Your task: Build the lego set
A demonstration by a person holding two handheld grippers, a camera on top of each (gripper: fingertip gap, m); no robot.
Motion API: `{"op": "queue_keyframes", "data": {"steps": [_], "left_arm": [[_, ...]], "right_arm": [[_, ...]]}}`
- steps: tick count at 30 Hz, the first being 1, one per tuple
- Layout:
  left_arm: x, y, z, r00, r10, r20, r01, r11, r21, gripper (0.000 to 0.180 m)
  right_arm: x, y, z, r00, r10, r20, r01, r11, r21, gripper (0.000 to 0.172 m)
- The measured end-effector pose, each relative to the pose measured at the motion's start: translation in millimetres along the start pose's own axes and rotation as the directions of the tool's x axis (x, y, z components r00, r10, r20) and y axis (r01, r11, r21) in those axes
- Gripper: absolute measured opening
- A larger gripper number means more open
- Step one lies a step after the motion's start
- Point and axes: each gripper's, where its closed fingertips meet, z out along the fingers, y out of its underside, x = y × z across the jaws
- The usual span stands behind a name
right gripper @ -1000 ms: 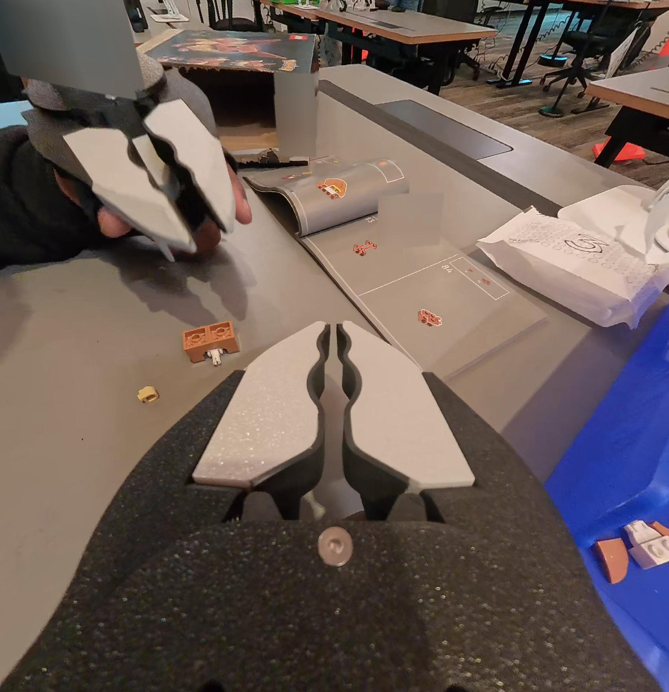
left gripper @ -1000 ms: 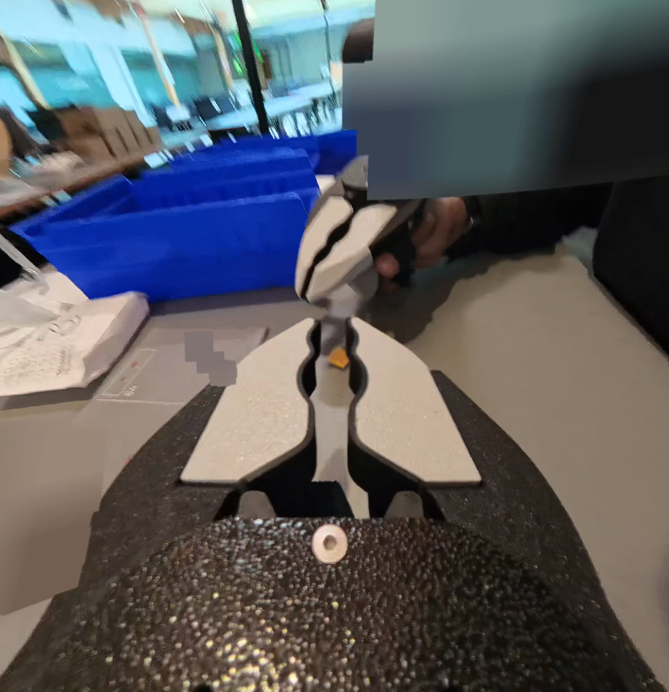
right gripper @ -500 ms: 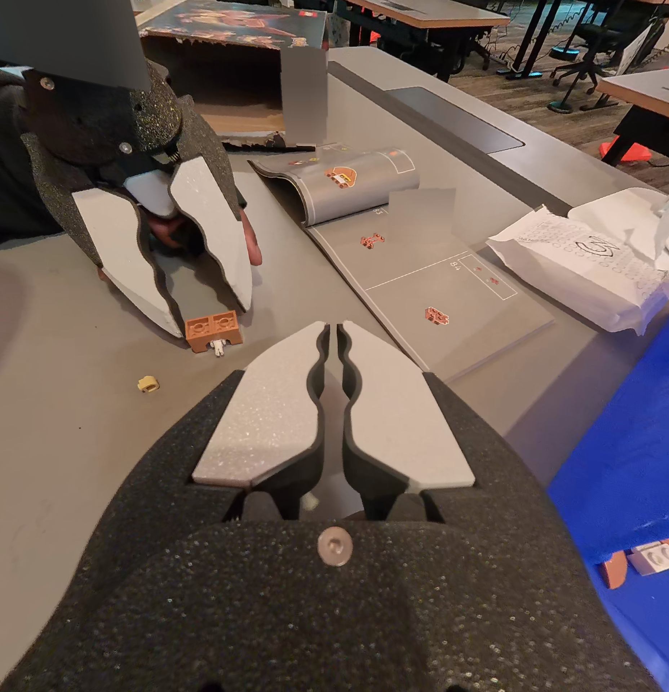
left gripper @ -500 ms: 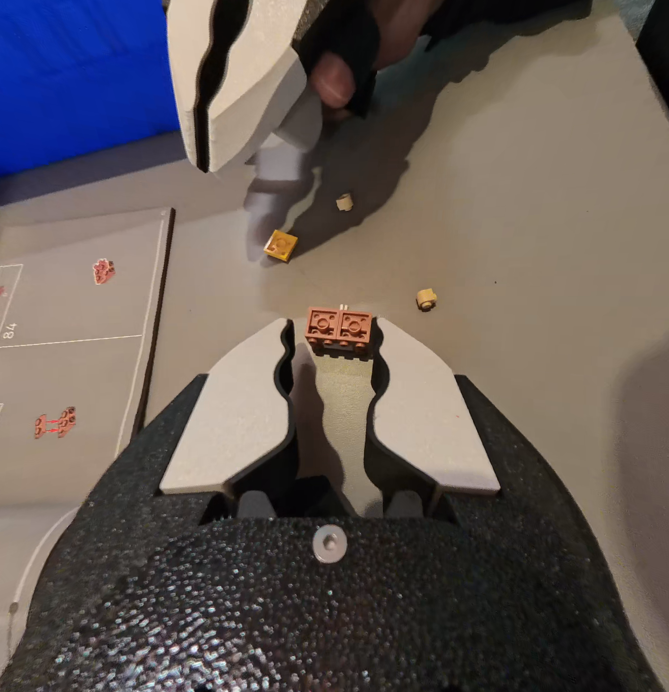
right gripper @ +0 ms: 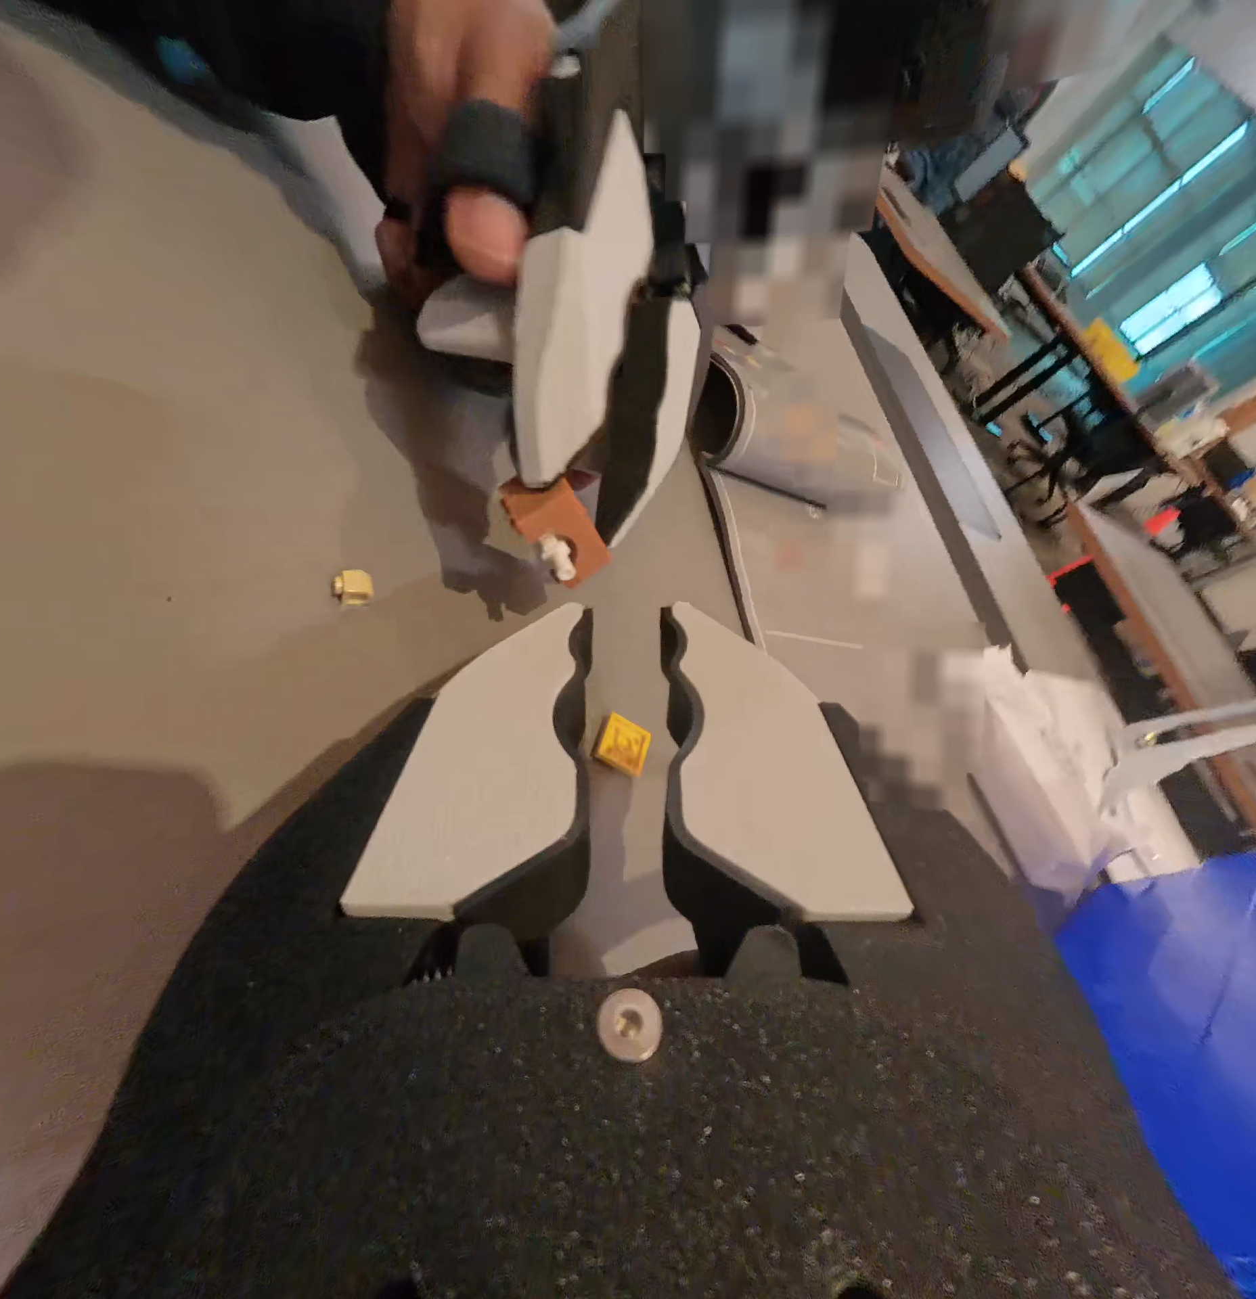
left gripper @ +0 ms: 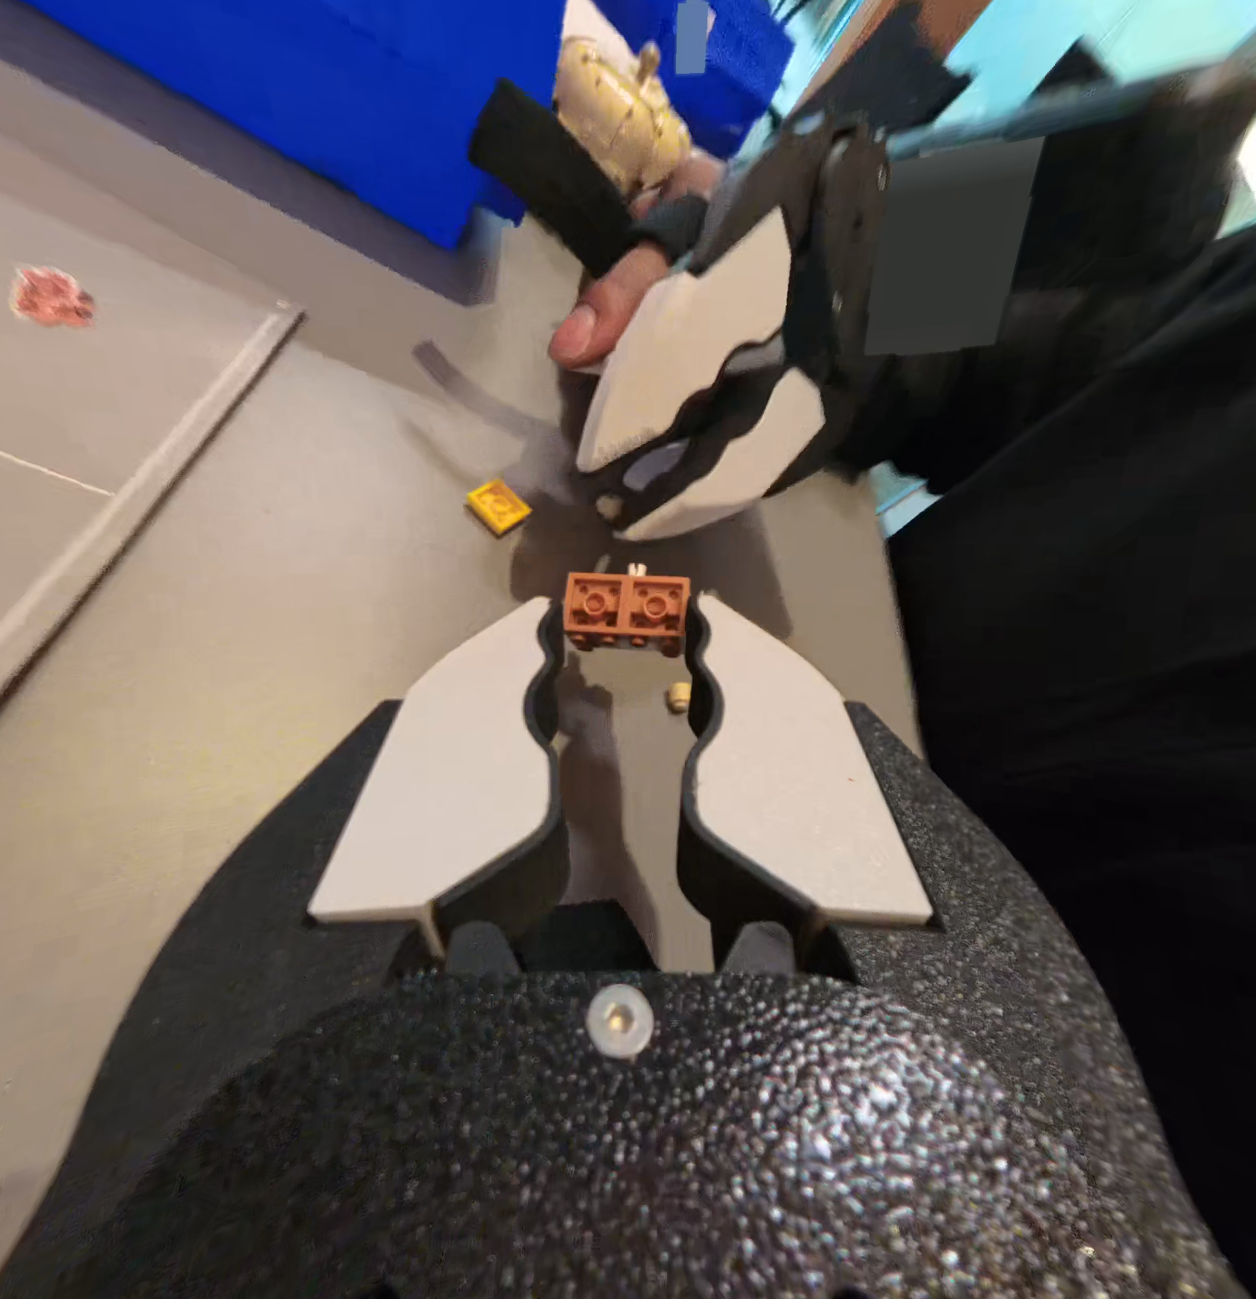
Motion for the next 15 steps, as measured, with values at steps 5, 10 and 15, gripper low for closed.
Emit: {"op": "queue_keyframes", "data": {"steps": [5,10,15], "left_arm": [[9,1,2,0.993,-0.08,-0.087,0.08,0.997,-0.002,0.033],[21,5,10,0.987,-0.086,-0.139,0.082,0.996,-0.03,0.033],[21,-8,4,0.99,0.02,-0.138,-0.013,0.999,0.053,0.032]], "right_arm": [[-19,-13,4,0.994,-0.096,0.06,0.095,0.995,0.021,0.033],[-37,-19,10,0.989,-0.061,0.135,0.058,0.998,0.024,0.025],[-36,-15,8,0.939,0.259,0.224,-0.248,0.966,-0.079,0.02]]}}
